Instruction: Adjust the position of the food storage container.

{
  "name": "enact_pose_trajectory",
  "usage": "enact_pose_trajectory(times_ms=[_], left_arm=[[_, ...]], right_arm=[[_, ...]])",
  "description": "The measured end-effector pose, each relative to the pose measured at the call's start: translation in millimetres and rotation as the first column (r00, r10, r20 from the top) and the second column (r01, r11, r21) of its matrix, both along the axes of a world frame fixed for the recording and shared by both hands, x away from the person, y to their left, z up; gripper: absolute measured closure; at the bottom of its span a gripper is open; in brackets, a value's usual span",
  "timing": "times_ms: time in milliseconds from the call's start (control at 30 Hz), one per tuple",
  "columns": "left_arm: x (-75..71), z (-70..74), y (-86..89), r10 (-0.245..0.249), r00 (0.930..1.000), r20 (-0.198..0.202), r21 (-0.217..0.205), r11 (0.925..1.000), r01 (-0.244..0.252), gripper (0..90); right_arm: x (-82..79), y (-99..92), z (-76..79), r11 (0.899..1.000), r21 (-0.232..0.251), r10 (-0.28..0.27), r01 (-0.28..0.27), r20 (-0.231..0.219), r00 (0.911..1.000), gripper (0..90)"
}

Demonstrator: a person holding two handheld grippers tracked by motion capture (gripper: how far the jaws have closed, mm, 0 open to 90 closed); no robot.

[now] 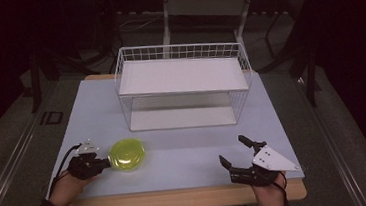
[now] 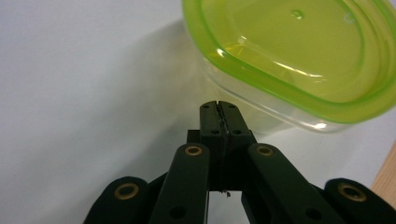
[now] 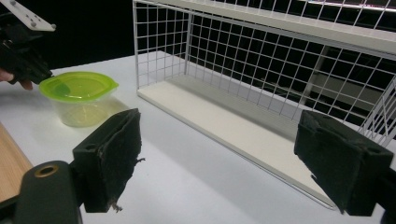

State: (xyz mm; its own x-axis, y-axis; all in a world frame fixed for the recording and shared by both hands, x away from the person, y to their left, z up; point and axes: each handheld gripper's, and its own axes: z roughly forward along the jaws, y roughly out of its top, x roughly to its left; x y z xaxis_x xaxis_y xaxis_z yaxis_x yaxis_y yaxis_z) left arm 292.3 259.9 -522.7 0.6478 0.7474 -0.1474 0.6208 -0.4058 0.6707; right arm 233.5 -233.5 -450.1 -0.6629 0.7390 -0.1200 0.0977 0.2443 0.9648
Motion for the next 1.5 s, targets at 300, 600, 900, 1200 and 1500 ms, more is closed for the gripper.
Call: enact_pose_trajectory(times_ms=[300,600,900,1200,1500], left_arm=[[7.0,0.6,-22.5,-0.059,0.9983,0.001,-0.020,0.9981,0.059,90.0],[15.5,1.6,-27.3,-0.001,1.0000,0.009,-0.015,0.9999,0.002,90.0],[27.4,0.3,-33.8,0.012,0.9999,0.007,-0.041,0.9991,-0.012,90.0],[29.7,0.0,-53.4,-0.037,0.9993,-0.006,-0.057,0.9977,0.036,90.0],[34.9,-0.2,-78.7,-0.084,0.9964,-0.012,-0.068,0.9942,0.083,90.0]], right_arm=[[-0.3,-0.4,0.3,1.000,-0.002,0.002,-0.002,0.004,1.0000,14.6],[-0.6,-1.5,0.8,1.000,0.000,0.001,-0.001,0.006,1.0000,14.6],[-0.8,-1.7,0.8,1.000,-0.002,0.003,-0.002,0.007,1.0000,14.6],[-0.9,-2.4,0.9,1.000,0.001,0.002,-0.002,0.003,1.0000,14.6],[-0.5,-3.4,0.7,1.000,0.002,0.001,-0.001,0.001,1.0000,14.6]])
